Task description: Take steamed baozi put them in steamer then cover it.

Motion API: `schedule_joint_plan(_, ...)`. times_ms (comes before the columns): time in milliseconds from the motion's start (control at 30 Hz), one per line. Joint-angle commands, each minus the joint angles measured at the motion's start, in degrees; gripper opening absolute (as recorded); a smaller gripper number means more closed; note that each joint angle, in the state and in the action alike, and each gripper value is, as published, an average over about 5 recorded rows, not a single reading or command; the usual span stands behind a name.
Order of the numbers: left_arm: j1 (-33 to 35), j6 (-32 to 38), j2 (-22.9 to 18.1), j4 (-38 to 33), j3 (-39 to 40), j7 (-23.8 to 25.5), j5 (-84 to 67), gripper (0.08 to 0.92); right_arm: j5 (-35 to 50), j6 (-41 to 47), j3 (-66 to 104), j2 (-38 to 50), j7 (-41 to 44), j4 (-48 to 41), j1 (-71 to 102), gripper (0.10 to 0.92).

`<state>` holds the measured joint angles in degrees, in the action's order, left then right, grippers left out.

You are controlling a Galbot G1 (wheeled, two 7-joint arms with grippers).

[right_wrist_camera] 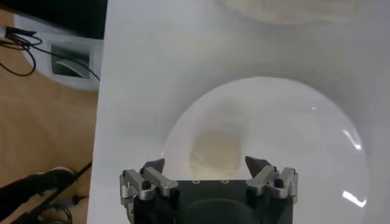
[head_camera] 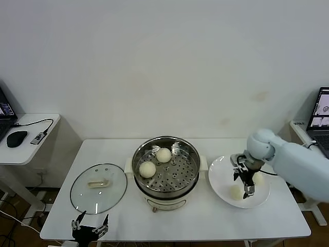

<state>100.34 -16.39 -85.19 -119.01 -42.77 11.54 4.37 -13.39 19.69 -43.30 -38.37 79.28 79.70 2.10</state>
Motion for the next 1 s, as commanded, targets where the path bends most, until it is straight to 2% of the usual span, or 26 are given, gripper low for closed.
schedule_joint_plan(33, -0.4, 0.0, 0.0, 1.2, 0.0, 0.0, 0.4, 0.823, -2.4, -0.6, 3.2, -2.9, -1.5, -6.1, 3.9, 0.823)
schedule_joint_plan(1000, -1.2, 0.0, -0.4, 2.3, 0.6, 0.1, 1.2, 0.823, -2.8, -0.5, 4.2, -4.6, -3.6, -8.8, 5.5, 0.823)
